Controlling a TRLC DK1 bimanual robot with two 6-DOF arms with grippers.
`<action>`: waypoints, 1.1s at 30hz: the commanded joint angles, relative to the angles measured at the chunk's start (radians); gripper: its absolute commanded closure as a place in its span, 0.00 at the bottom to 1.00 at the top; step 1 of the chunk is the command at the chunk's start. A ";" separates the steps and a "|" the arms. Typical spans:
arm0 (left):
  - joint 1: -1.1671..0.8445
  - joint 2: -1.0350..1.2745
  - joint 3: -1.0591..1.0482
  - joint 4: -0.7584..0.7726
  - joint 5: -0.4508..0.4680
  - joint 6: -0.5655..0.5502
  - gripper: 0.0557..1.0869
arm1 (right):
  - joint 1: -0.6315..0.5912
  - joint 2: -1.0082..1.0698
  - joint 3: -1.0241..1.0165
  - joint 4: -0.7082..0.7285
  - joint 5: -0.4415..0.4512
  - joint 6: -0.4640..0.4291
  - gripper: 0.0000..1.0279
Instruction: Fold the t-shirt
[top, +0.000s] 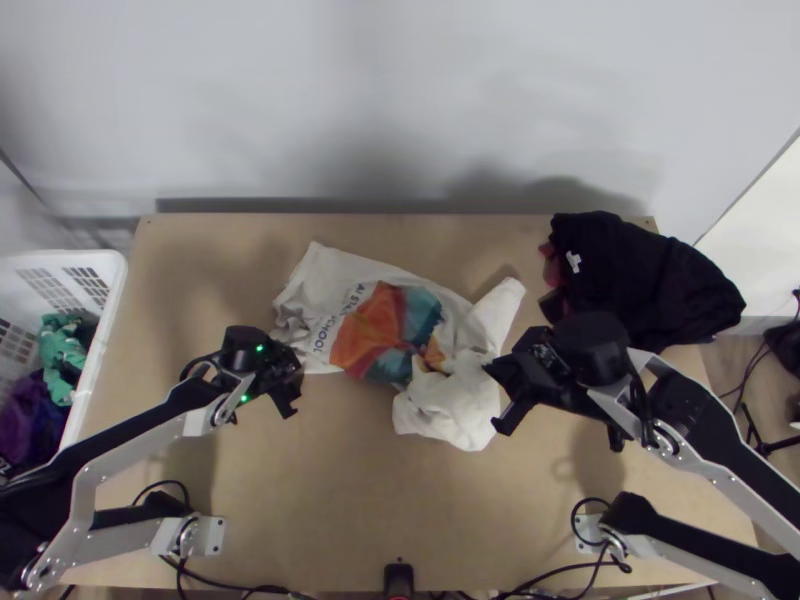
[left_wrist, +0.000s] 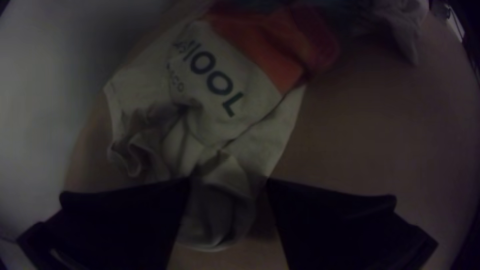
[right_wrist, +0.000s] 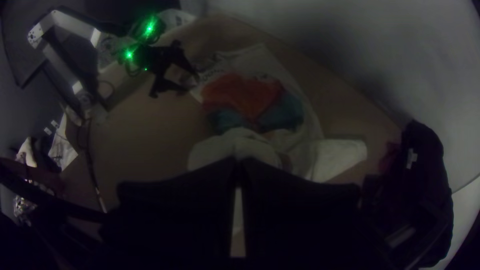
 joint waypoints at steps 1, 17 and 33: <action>0.007 0.067 0.011 0.038 0.002 0.006 0.41 | -0.001 -0.001 0.003 -0.001 0.000 -0.001 0.97; 0.083 -0.016 0.023 0.009 0.010 0.000 0.96 | -0.021 0.000 -0.020 0.004 0.000 0.000 0.97; 0.320 -0.807 0.327 -0.437 0.131 -0.204 0.96 | -0.231 -0.231 0.059 0.065 0.008 0.110 0.97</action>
